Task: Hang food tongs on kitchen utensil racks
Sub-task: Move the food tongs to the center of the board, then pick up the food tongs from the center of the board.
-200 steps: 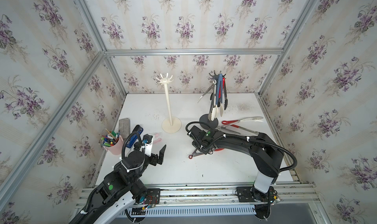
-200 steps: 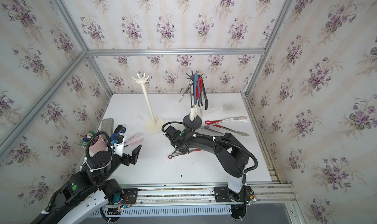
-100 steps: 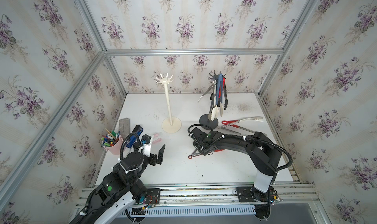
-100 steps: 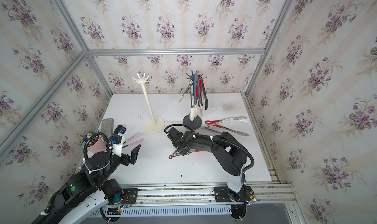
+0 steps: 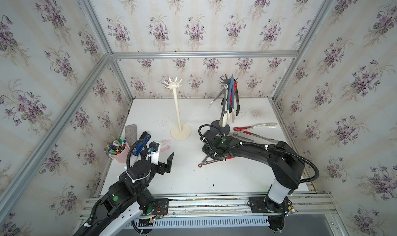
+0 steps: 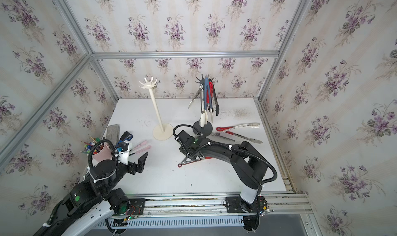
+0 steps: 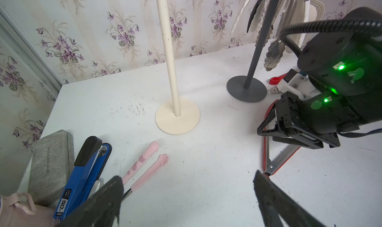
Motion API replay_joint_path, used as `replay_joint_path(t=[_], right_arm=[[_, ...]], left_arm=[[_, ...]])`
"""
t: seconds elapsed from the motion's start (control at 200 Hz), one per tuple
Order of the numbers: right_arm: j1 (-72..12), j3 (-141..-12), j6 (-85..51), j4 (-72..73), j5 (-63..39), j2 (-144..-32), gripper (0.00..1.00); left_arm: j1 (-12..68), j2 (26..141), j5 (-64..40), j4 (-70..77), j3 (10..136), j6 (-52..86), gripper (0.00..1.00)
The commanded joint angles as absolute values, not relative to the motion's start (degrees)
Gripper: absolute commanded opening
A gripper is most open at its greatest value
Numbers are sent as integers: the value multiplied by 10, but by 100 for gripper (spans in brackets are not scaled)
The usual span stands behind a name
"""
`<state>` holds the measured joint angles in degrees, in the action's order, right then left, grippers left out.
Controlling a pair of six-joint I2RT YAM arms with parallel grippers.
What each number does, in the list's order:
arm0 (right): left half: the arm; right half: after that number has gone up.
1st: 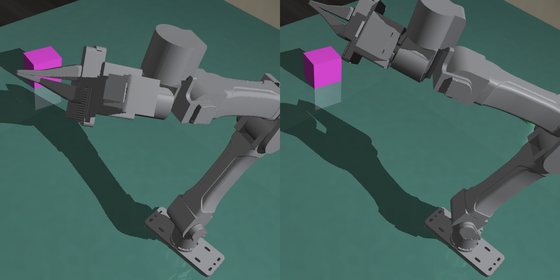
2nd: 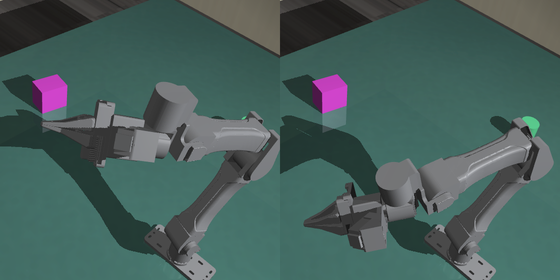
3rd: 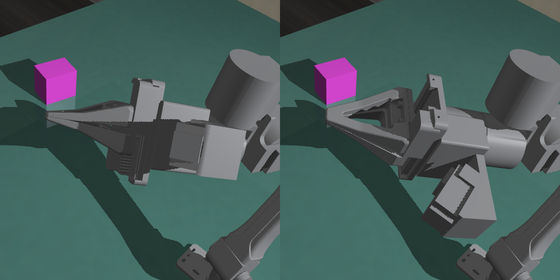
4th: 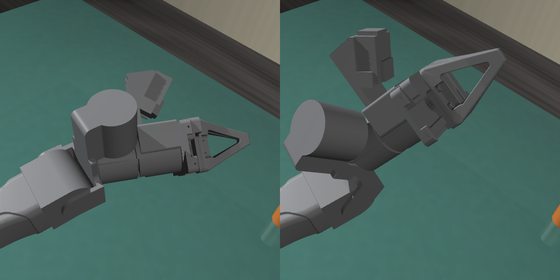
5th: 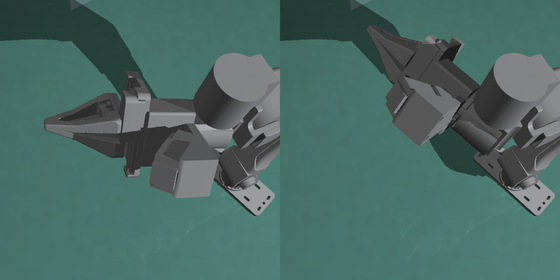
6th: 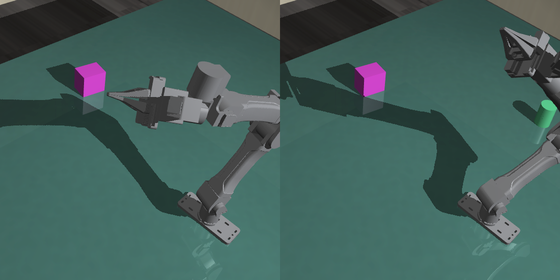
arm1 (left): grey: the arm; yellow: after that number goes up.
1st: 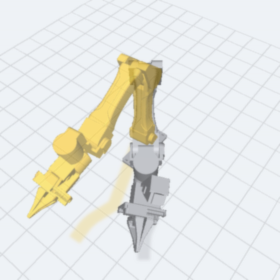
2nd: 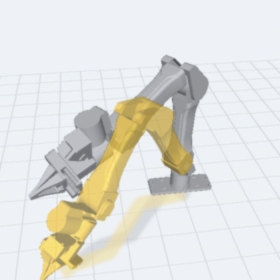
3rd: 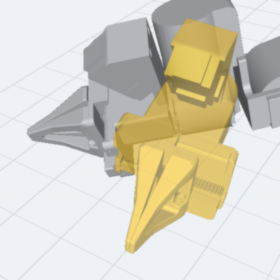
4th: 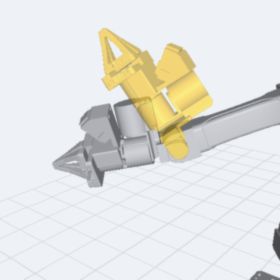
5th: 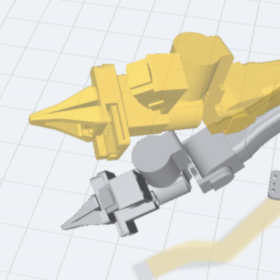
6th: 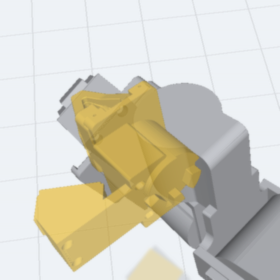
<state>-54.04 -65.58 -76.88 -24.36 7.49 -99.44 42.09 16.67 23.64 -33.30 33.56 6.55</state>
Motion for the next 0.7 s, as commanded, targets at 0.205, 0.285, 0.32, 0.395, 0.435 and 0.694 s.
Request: replay_joint_path(t=[0.205, 0.285, 0.32, 0.395, 0.435, 0.694], right_arm=[[-549, -667, -420, -266, 58, -967, 46], [-548, -658, -333, -256, 38, -959, 50], [-547, -655, -301, -249, 22, -957, 52], [-545, -651, -233, -238, -16, -958, 54], [-546, -649, -191, -232, -38, -960, 55], [-529, -652, 7, -251, -104, -974, 56]], left_arm=[[421, 158, 222, -320, 334, 61, 99], [421, 162, 221, -321, 335, 61, 99], [421, 161, 221, -321, 336, 60, 99], [421, 157, 222, -321, 334, 59, 99], [421, 154, 224, -321, 334, 59, 99], [421, 150, 222, -324, 333, 59, 99]])
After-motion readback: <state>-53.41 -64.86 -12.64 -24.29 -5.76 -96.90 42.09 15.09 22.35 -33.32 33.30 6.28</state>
